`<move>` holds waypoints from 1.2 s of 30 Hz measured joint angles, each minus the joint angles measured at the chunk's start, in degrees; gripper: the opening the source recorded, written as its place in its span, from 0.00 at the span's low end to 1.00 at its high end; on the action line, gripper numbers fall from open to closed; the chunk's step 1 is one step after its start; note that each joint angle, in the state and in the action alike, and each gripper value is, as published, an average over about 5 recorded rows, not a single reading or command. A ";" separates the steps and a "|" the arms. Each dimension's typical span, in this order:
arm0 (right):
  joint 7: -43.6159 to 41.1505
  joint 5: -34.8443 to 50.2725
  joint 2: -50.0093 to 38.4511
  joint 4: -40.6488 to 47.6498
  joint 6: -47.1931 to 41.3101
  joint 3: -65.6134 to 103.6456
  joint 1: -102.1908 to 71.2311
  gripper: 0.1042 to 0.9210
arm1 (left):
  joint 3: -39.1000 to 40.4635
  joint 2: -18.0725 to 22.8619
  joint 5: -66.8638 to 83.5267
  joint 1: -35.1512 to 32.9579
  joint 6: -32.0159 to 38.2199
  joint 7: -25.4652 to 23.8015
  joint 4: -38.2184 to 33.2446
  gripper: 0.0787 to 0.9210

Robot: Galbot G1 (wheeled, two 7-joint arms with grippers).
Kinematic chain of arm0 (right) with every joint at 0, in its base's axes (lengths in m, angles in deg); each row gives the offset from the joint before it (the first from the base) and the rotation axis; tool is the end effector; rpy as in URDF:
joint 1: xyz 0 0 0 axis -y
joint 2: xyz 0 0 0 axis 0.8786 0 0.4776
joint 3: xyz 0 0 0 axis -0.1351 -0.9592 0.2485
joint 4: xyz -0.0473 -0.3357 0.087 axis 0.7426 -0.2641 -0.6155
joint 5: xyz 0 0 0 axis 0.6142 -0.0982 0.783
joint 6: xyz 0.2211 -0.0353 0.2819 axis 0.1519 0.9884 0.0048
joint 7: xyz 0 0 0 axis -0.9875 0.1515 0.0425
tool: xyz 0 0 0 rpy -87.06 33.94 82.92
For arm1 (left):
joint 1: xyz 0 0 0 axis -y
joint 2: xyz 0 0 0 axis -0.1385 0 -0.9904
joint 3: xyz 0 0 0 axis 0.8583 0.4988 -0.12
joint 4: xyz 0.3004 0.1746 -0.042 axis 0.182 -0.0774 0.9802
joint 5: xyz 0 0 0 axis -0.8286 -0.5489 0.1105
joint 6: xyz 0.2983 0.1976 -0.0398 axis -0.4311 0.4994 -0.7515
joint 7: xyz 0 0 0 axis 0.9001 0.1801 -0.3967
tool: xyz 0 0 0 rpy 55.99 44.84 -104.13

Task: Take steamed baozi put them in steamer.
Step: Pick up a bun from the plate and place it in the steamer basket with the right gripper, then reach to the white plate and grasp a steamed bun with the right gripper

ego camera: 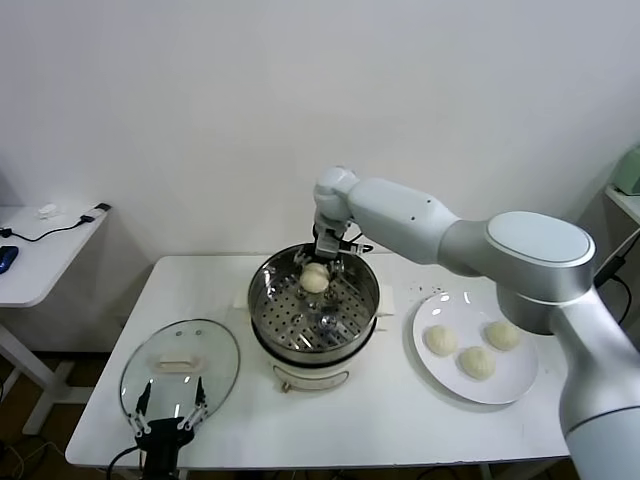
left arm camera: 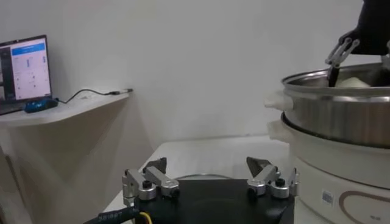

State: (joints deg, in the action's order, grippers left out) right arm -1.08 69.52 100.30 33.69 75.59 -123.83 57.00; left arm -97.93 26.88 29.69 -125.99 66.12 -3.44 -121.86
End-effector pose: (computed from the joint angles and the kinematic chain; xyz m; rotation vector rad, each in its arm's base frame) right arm 0.6236 0.1795 -0.1048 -2.0520 0.3834 -2.3021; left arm 0.1045 0.0249 -0.3469 0.3011 -2.9233 -0.1800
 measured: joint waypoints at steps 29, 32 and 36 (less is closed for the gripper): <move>-0.05 38.10 -36.72 -31.07 -38.15 -22.25 21.77 0.88 | 1.17 0.12 -0.59 0.13 0.28 0.19 -0.41 0.88; 1.64 39.06 -39.51 -33.16 -42.83 -23.15 20.17 0.88 | 1.06 0.34 -0.56 0.27 0.33 0.06 -0.35 0.88; 3.34 39.52 -41.78 -34.12 -47.47 -22.69 16.37 0.88 | 0.88 0.74 -0.43 0.27 0.30 0.04 -0.33 0.88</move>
State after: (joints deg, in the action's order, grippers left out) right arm 2.26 109.04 58.52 -0.44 28.12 -146.52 73.37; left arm -97.05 27.62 29.26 -125.71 66.42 -3.39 -122.20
